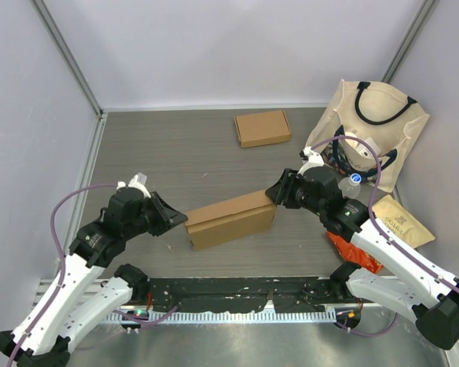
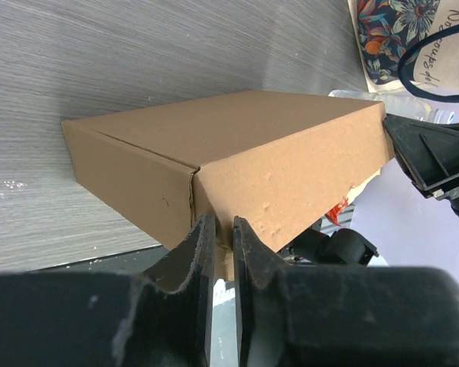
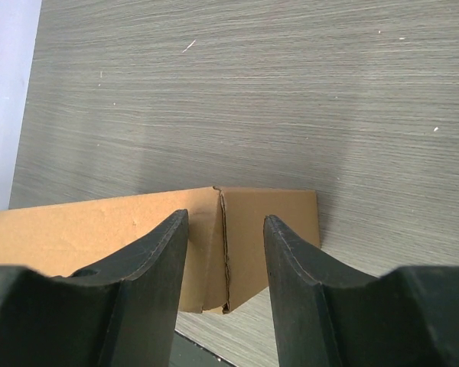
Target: Fold the paper box
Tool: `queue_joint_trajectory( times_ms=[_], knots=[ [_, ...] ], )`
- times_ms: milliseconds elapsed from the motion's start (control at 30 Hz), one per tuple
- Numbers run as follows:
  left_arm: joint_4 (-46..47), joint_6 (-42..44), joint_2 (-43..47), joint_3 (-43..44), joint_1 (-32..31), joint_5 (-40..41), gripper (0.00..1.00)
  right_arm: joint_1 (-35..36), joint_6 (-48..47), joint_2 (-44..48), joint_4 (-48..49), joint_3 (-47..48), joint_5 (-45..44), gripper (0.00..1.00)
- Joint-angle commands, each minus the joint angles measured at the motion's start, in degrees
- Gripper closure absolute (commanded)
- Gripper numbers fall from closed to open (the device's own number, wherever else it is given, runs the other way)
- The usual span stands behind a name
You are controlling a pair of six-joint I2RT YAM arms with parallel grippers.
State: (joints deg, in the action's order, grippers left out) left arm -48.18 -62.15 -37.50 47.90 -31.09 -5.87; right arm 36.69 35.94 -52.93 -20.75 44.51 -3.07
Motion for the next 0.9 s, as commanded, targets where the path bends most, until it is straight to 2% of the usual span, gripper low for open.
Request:
queue_joint_trajectory(
  times_ms=[0,233,400,467,600,700,733,833,867],
  knots=[
    [4.6,-1.7,1.2,-3.5,0.0,-3.4,0.86,0.3,-1.1,-0.5,-1.2,-0.6,0.3,0.51],
    [6.4,-1.0,3.9,-11.1,0.1,-0.1,0.94,0.1,-1.1,0.6,2.3,-6.8,-0.8,0.51],
    [12.0,2.0,9.5,-20.3,0.0,0.2,0.93,0.2,-6.6,2.4,8.3,-14.5,-3.3,0.50],
    [12.3,2.3,12.2,-21.5,0.0,1.5,0.89,0.1,-7.1,2.5,5.7,-12.9,-5.7,0.43],
    [11.0,3.9,12.9,-20.0,0.0,2.1,0.82,0.0,-8.4,2.2,-1.2,-1.3,-6.2,0.33],
    [9.5,6.5,10.5,-16.6,0.0,1.8,0.66,-0.7,-10.6,1.0,-3.1,1.5,-4.5,0.30],
    [9.3,7.8,10.0,-15.5,0.0,1.5,0.52,-1.0,-11.6,0.6,-1.9,1.2,-3.4,0.30],
    [8.9,8.9,7.9,-11.8,0.0,0.2,0.26,-1.5,-10.5,0.9,2.2,-2.4,1.3,0.30],
    [9.2,9.3,7.2,-11.3,0.0,-0.7,0.24,-1.5,-9.8,1.9,3.5,-3.7,1.7,0.30]
  ],
)
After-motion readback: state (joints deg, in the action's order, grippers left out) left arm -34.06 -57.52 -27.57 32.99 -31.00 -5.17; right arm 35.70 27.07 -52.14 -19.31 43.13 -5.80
